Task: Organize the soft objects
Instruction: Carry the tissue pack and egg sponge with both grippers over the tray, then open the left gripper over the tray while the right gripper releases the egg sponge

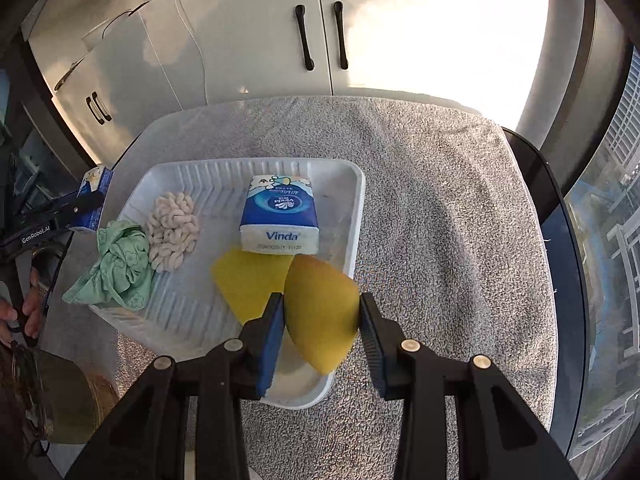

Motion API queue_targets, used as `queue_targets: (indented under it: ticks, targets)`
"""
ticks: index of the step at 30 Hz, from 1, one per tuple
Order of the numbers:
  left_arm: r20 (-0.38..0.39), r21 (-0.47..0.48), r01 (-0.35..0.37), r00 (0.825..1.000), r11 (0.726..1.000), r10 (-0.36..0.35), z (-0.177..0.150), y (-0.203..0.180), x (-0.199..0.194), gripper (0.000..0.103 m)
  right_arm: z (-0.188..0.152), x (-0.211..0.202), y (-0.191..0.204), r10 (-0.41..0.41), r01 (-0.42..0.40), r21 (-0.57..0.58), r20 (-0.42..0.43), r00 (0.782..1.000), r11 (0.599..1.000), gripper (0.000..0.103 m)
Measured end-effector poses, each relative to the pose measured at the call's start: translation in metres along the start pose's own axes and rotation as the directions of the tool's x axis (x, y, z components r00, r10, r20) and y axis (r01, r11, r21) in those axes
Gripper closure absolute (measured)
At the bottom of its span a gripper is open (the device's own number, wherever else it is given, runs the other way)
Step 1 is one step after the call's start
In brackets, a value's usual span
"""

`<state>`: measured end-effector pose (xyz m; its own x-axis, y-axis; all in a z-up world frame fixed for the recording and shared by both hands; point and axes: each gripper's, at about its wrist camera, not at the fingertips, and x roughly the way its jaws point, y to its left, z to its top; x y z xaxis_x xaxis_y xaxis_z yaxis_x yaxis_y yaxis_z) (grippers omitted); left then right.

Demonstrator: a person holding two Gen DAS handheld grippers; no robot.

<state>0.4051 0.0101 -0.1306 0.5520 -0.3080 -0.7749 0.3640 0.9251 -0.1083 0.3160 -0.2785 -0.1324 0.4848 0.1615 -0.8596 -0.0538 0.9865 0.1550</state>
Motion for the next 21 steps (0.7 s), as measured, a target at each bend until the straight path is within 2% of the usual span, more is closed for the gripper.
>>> queue_targets:
  ticks: [4, 10, 15, 21]
  targets:
    - [-0.024, 0.024, 0.055, 0.998, 0.998, -0.054, 0.004, -0.014, 0.012, 0.046, -0.002, 0.008, 0.014, 0.035, -0.036, -0.043, -0.032, 0.999, 0.998, 0.063]
    - [-0.064, 0.021, 0.072, 0.995, 0.997, -0.07, 0.005, -0.022, 0.032, 0.047, -0.004, 0.017, 0.022, 0.047, -0.051, -0.071, -0.057, 0.997, 0.996, 0.063]
    - [-0.06, 0.032, 0.081, 0.995, 0.996, -0.079, -0.002, -0.028, 0.035, 0.046, -0.006, 0.016, 0.021, 0.048, -0.052, -0.071, -0.064, 0.997, 0.996, 0.063]
    - [-0.04, 0.083, 0.055, 0.998, 0.995, -0.052, -0.005, -0.04, 0.028, 0.046, -0.009, 0.017, 0.027, 0.026, -0.032, -0.097, -0.065, 0.998, 0.995, 0.06]
